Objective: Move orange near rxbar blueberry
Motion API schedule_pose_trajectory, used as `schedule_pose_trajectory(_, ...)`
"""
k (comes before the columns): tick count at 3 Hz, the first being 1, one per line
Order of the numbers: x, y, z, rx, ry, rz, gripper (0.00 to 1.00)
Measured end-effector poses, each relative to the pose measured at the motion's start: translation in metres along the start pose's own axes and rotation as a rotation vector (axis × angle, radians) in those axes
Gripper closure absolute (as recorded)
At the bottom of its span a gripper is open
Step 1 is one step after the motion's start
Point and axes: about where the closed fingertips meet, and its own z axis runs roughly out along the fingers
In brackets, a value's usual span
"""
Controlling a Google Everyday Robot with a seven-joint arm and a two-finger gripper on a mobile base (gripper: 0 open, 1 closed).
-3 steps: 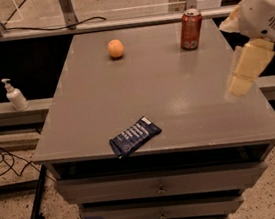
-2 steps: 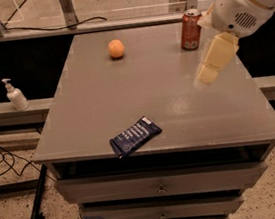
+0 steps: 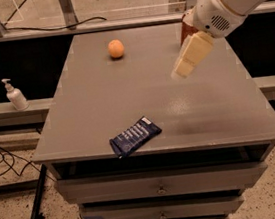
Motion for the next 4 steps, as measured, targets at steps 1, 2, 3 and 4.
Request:
schedule_pose_trajectory(1, -0.005, -0.001, 0.004, -0.023, -0.036, 0.007, 0.00)
schedule_pose_trajectory(2, -0.031, 0.003, 0.027, -0.025, -0.111, 0.025, 0.00)
schedule_pose_trajectory(3, -0.068, -0.008, 0.063, 0.009, -0.242, 0.043, 0.00)
schedule_pose_trajectory(4, -0.099, -0.034, 0.100, 0.046, -0.354, 0.096, 0.00)
